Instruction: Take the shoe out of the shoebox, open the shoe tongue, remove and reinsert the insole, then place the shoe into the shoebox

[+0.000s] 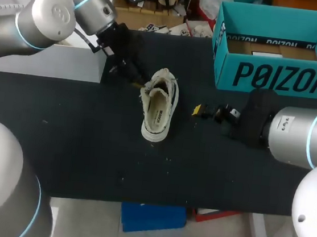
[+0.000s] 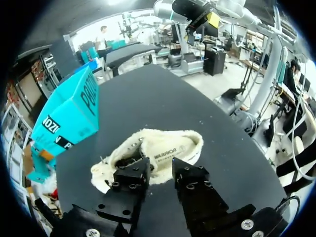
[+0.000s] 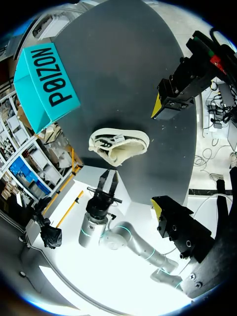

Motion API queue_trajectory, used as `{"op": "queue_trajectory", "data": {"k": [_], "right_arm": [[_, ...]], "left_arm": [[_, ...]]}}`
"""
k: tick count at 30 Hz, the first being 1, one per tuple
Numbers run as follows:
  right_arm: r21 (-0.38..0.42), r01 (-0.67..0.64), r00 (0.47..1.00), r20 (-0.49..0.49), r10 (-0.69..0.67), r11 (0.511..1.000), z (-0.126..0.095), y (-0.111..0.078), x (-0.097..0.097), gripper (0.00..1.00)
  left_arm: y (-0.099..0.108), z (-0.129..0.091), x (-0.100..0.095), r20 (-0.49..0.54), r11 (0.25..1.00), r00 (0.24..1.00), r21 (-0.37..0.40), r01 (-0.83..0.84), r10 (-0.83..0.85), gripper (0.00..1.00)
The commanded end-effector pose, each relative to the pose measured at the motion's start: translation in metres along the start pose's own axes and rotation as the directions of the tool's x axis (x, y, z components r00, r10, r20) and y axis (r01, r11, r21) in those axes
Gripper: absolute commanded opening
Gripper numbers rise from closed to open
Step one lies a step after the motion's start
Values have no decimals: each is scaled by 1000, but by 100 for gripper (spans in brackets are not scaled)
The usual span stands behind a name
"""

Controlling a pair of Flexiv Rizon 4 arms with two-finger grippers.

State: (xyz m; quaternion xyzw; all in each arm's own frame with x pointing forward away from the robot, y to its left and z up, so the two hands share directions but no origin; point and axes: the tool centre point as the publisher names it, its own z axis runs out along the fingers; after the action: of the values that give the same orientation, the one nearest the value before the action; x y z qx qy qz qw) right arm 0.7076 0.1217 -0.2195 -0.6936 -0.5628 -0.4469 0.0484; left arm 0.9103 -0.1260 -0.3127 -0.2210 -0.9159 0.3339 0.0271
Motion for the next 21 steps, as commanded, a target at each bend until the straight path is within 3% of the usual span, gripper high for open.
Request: {"op": "queue_trajectory", "data": {"k": [1, 4, 21], "right_arm": [[-9, -2, 1000, -1, 2, 1000, 1, -3, 0, 100], [-9, -2, 1000, -1, 2, 1000, 1, -3, 0, 100], [-9, -2, 1000, -1, 2, 1000, 1, -3, 0, 100]], "left_arm": [[-8, -16, 12, 19, 996, 998, -71, 61, -60, 100], [-11, -27, 18, 27, 995, 999, -86, 49, -46, 100], [-11, -27, 18, 27, 995, 999, -86, 49, -46, 100]]}}
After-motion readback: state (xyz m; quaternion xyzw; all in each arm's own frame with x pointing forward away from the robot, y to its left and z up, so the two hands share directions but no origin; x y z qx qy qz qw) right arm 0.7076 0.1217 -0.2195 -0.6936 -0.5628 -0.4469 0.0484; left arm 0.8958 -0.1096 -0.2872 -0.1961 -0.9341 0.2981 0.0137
